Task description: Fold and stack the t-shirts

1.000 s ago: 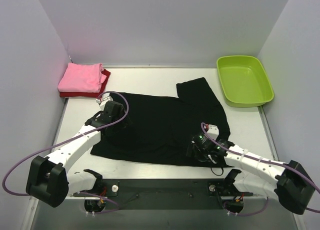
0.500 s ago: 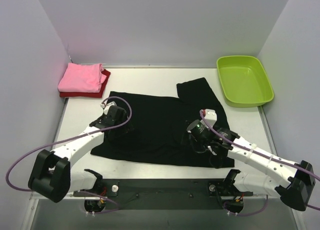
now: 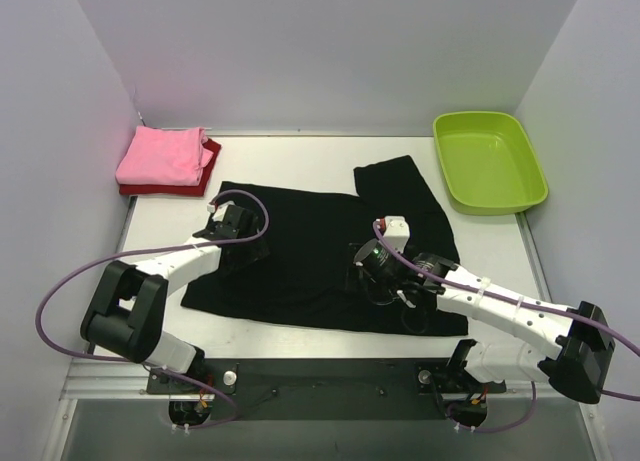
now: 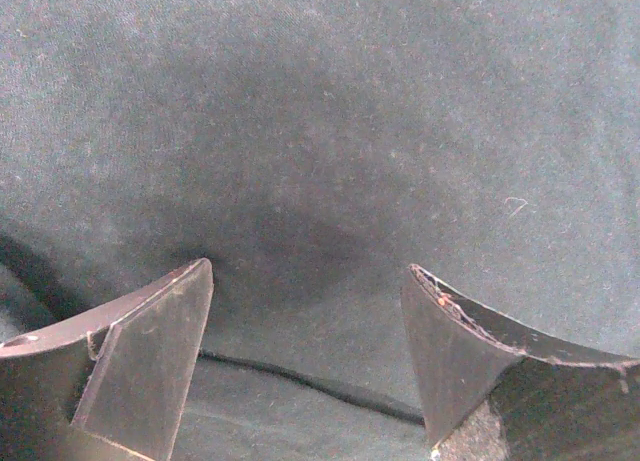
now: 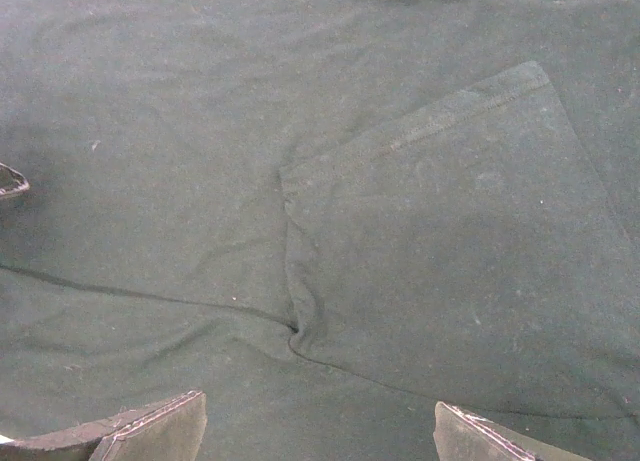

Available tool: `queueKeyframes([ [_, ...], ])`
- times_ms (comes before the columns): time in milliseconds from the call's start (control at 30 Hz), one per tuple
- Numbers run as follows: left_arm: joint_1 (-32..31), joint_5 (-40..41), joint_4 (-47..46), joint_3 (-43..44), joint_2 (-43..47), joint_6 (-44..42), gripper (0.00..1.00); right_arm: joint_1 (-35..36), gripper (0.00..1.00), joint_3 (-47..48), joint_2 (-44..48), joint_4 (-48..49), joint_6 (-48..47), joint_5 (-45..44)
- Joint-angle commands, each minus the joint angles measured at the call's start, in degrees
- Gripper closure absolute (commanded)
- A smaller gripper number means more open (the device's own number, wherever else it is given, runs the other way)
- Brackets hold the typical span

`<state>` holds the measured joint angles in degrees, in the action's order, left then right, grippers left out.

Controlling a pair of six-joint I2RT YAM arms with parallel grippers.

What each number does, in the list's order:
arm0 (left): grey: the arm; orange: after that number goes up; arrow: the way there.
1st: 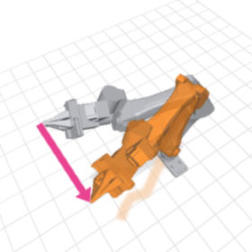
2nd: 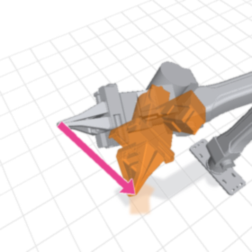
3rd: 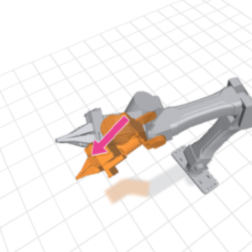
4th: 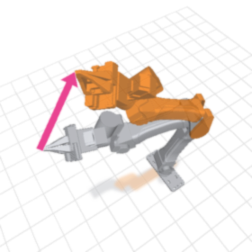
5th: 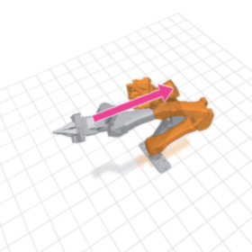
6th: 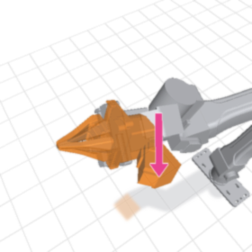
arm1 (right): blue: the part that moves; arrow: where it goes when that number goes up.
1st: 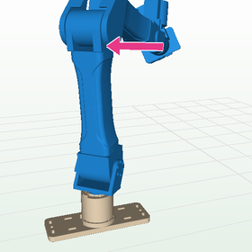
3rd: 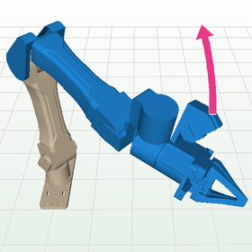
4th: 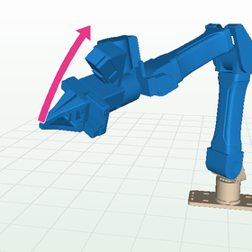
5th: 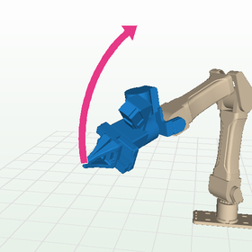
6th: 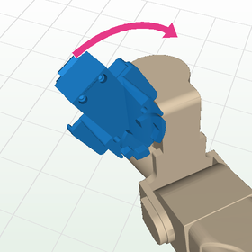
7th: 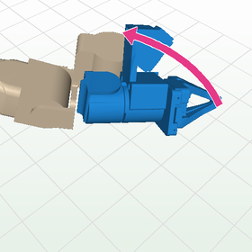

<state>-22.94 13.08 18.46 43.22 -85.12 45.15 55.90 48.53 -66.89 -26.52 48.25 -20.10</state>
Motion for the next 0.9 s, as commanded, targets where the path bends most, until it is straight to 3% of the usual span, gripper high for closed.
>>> queueKeyframes([
  [0, 0.3, -1.3, -2.4, -2.3, -0.7, 0.7, 0.14, 0.2, 0.00, -0.8, 0.8, -0.3, -0.6, -1.3],
  [367, -2.3, -1.9, -0.3, -16.4, 10.3, 9.9, 0.17, 0.1, 0.00, 0.4, 0.0, -0.4, -1.4, -1.3],
  [867, -6.5, -3.6, 9.0, -25.6, 30.7, 18.0, 0.19, 0.2, 0.00, -1.5, 1.2, -0.4, -0.3, -1.3],
])
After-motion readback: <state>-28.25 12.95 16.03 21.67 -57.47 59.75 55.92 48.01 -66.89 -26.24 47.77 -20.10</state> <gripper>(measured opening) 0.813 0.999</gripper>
